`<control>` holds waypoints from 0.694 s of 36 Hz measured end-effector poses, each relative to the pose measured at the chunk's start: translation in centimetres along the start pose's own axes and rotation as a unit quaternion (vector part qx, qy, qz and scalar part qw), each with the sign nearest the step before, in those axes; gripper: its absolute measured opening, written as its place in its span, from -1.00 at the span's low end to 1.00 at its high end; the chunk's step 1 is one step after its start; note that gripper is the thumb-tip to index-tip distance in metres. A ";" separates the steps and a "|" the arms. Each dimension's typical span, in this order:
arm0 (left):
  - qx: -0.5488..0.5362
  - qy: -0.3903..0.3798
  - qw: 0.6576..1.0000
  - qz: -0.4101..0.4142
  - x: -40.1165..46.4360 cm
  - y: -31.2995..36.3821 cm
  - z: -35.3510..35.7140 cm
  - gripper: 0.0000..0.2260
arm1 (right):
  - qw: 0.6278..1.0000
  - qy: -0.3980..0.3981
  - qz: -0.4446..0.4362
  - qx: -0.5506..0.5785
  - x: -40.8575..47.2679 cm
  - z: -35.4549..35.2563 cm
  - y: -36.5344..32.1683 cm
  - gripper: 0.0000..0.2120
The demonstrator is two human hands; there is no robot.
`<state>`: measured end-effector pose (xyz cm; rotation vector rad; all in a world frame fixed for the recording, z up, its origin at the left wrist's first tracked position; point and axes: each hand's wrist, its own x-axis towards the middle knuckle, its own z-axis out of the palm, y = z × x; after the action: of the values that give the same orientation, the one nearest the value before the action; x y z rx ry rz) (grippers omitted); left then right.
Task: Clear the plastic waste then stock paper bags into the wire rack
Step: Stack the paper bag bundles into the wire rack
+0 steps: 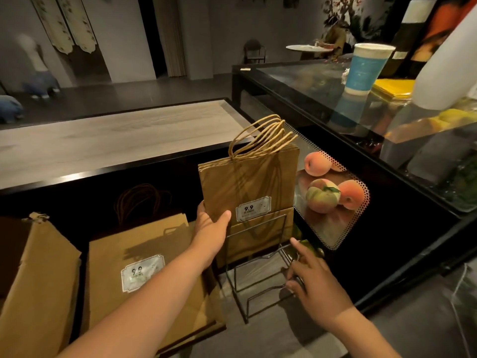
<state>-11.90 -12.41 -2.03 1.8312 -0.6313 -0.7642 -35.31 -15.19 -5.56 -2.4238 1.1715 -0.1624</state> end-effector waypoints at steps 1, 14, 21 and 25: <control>-0.004 0.006 1.000 0.003 -0.2 -0.1 0.0 -0.45 | 1.000 -0.002 0.000 -0.003 0.0 0.0 -0.1 -0.85; -0.011 -0.015 1.000 0.022 -0.8 -0.7 -1.7 -0.51 | 0.999 0.025 -0.019 -0.018 0.5 -2.9 -3.3 -0.85; -0.114 0.048 0.992 0.018 -3.0 -1.9 -4.4 -0.47 | 0.961 0.001 -0.077 0.264 3.4 -4.2 -12.7 -0.83; -0.101 0.105 0.989 0.024 -3.6 -3.6 -7.2 -0.54 | 0.939 -0.052 -0.054 0.337 5.8 -1.7 -17.0 -0.70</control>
<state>-8.66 -4.18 -2.54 1.6758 -0.4433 -0.5725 -19.89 -10.98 2.90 -1.8561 0.7650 -0.3934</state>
